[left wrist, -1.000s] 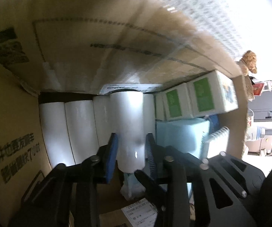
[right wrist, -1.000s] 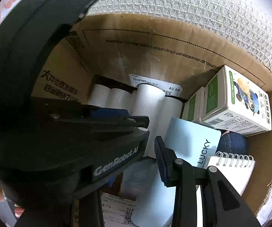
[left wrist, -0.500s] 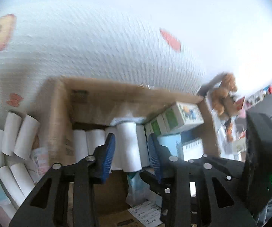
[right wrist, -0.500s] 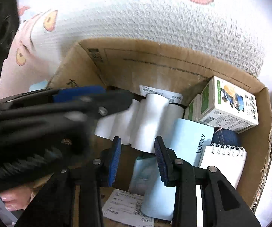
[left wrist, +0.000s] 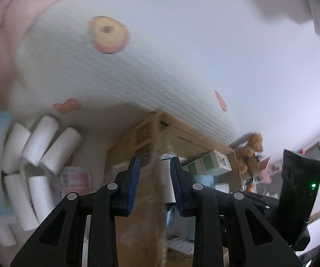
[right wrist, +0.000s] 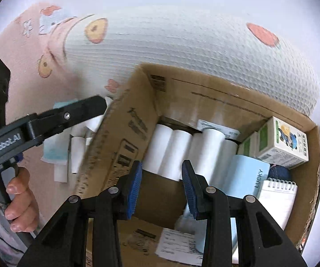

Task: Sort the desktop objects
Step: 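Withdraw both tools from the box back toward the tubes on the blanket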

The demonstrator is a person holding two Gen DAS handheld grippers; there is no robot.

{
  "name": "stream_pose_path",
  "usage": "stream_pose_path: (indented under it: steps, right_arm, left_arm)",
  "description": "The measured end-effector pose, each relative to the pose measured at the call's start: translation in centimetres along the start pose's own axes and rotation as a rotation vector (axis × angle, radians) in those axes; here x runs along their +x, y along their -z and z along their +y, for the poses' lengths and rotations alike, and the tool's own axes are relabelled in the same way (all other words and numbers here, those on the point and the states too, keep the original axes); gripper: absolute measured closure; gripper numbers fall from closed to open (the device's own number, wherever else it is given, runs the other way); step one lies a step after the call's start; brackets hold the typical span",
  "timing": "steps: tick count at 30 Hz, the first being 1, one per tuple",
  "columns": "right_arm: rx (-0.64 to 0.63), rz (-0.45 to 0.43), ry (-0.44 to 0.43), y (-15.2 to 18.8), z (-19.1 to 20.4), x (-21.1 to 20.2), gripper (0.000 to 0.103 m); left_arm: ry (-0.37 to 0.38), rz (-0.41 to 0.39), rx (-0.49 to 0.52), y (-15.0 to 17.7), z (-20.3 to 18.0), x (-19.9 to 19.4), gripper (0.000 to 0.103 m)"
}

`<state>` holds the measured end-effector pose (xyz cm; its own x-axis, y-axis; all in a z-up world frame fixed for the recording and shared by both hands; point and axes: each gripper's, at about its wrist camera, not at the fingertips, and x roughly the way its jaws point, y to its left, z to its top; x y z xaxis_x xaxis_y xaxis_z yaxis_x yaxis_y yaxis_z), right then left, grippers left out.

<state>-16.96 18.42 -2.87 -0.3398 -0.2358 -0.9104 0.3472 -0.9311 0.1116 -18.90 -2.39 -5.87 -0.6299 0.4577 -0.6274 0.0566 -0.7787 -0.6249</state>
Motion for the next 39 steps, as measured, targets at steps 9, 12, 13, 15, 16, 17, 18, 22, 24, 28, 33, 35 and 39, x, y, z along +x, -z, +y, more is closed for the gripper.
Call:
stream_pose_path:
  steps: [9,12,13,15,16,17,18,22,24,28,33,35,39]
  right_arm:
    - [-0.136,-0.145,0.031,2.4,5.6,-0.6,0.07]
    - [-0.175,-0.21,0.035,3.9,6.9,-1.3,0.07]
    - [-0.183,-0.236,0.025,4.5,7.4,-1.7,0.07]
    - [-0.193,-0.281,-0.012,5.5,7.9,-2.3,0.07]
    - [-0.199,-0.305,-0.033,6.1,8.2,-2.4,0.07]
    - [-0.206,-0.326,-0.05,6.6,8.5,-2.7,0.07]
    - [-0.211,-0.349,-0.065,7.1,8.8,-2.8,0.07]
    - [-0.194,-0.419,-0.093,9.2,9.7,-3.4,0.07]
    - [-0.175,-0.442,-0.148,10.5,10.3,-3.3,0.07]
    - [-0.129,-0.435,-0.268,12.5,11.4,-2.8,0.07]
    - [-0.137,-0.406,-0.285,14.0,13.7,-1.1,0.07]
    - [-0.143,-0.389,-0.306,14.7,14.8,-0.1,0.07]
    - [-0.203,-0.347,-0.31,16.0,17.2,2.4,0.07]
  left_arm:
    - [-0.179,-0.174,0.03,3.6,4.4,-5.9,0.072]
    - [-0.238,-0.185,0.043,5.1,5.5,-6.9,0.072]
    - [-0.253,-0.186,0.047,5.7,5.9,-7.3,0.072]
    - [-0.289,-0.185,0.051,6.9,6.7,-7.9,0.072]
    - [-0.306,-0.183,0.054,7.5,7.0,-8.1,0.072]
    - [-0.327,-0.18,0.052,8.1,7.5,-8.4,0.072]
    - [-0.345,-0.174,0.044,8.7,7.9,-8.6,0.072]
    - [-0.392,-0.162,-0.009,10.8,9.8,-9.4,0.072]
    - [-0.404,-0.139,-0.052,11.9,11.2,-9.8,0.072]
    - [-0.396,-0.109,-0.146,13.3,13.3,-10.8,0.072]
    - [-0.361,-0.103,-0.333,15.1,16.8,-11.9,0.072]
    - [-0.339,-0.091,-0.399,15.7,18.2,-12.1,0.072]
    - [-0.389,-0.076,-0.416,15.8,19.7,-12.2,0.07]
